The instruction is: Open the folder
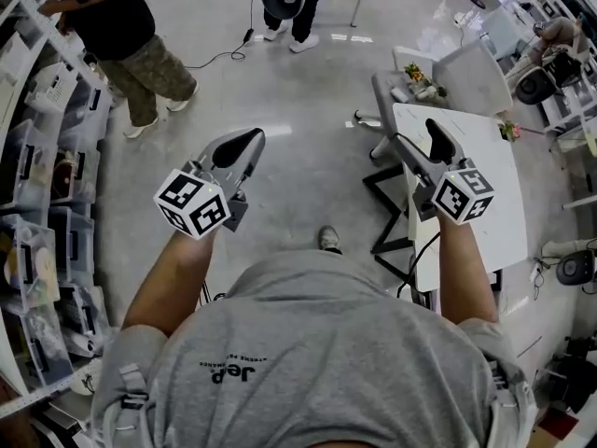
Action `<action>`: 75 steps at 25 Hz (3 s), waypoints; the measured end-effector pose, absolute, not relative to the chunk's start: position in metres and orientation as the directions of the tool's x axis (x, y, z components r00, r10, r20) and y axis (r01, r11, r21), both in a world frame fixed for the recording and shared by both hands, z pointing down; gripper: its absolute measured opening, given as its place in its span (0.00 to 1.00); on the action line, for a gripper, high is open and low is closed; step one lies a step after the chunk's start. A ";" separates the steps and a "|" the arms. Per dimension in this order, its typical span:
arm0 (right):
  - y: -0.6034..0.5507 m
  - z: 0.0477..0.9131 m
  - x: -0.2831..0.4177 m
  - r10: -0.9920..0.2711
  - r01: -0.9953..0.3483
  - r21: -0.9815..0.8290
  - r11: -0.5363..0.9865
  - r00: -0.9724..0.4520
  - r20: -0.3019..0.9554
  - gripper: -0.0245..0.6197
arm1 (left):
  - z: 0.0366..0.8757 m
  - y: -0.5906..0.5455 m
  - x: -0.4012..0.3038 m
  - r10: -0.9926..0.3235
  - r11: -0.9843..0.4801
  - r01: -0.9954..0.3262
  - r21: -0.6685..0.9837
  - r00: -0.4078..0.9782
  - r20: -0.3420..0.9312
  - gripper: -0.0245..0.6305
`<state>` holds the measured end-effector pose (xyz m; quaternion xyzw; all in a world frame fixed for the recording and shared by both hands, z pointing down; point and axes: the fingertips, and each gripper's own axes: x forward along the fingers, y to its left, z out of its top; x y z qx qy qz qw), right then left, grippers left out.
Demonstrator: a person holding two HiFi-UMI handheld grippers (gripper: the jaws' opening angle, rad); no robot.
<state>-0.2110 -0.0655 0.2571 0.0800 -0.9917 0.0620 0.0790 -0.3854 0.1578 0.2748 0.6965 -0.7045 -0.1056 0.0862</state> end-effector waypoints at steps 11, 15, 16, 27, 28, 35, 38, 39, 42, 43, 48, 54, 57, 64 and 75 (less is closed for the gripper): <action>-0.194 0.269 -0.287 0.038 0.017 -0.137 0.990 -0.988 0.150 0.64 | 0.279 0.048 -0.419 -0.985 0.169 -0.948 0.269 -0.174 0.005 0.12; -0.216 0.289 -0.312 0.044 0.015 -0.153 0.988 -0.982 0.185 0.64 | 0.292 0.032 -0.435 -0.985 0.173 -0.942 0.288 -0.166 0.050 0.12; -0.219 0.295 -0.315 0.042 0.010 -0.159 0.987 -0.979 0.199 0.64 | 0.297 0.031 -0.439 -0.986 0.163 -0.945 0.284 -0.151 0.064 0.13; -0.280 0.363 -0.233 -0.230 -0.305 -0.070 0.950 -0.833 0.503 0.64 | 0.355 -0.041 -0.445 -0.969 -0.167 -0.934 0.317 0.214 0.120 0.13; -0.287 0.371 -0.221 -0.252 -0.331 -0.060 0.942 -0.814 0.524 0.64 | 0.360 -0.052 -0.439 -0.962 -0.195 -0.930 0.312 0.243 0.124 0.12; -0.318 0.427 -0.159 -0.239 -0.343 -0.038 0.939 -0.726 0.645 0.64 | 0.391 -0.126 -0.363 -0.902 -0.338 -0.889 0.307 0.400 0.164 0.12; -0.320 0.455 -0.154 -0.144 -0.234 -0.032 0.972 -0.693 0.707 0.64 | 0.404 -0.151 -0.327 -0.878 -0.380 -0.867 0.323 0.447 0.169 0.12; -0.317 0.465 -0.154 -0.102 -0.185 -0.035 0.982 -0.679 0.727 0.64 | 0.410 -0.157 -0.316 -0.870 -0.390 -0.861 0.327 0.461 0.175 0.12; -0.309 0.494 -0.154 0.024 -0.025 -0.050 0.998 -0.619 0.785 0.64 | 0.424 -0.168 -0.290 -0.851 -0.409 -0.846 0.343 0.489 0.193 0.12; -0.308 0.504 -0.154 0.059 0.021 -0.058 0.998 -0.592 0.804 0.64 | 0.428 -0.170 -0.283 -0.845 -0.414 -0.842 0.347 0.497 0.197 0.12; -0.304 0.552 -0.150 0.197 0.181 -0.129 0.975 -0.436 0.878 0.64 | 0.447 -0.174 -0.263 -0.824 -0.427 -0.831 0.357 0.520 0.225 0.12; -0.296 0.587 -0.145 0.297 0.280 -0.214 0.936 -0.299 0.907 0.63 | 0.459 -0.176 -0.259 -0.818 -0.423 -0.830 0.364 0.523 0.241 0.12; -0.290 0.597 -0.141 0.341 0.328 -0.257 0.909 -0.233 0.910 0.56 | 0.465 -0.176 -0.258 -0.817 -0.418 -0.831 0.368 0.521 0.247 0.13; -0.292 0.587 -0.147 0.318 0.398 -0.192 0.897 -0.278 0.907 0.35 | 0.466 -0.172 -0.251 -0.810 -0.428 -0.826 0.367 0.531 0.251 0.12; -0.303 0.552 -0.148 0.259 0.431 -0.085 0.898 -0.364 0.894 0.14 | 0.456 -0.169 -0.248 -0.807 -0.444 -0.825 0.349 0.538 0.246 0.12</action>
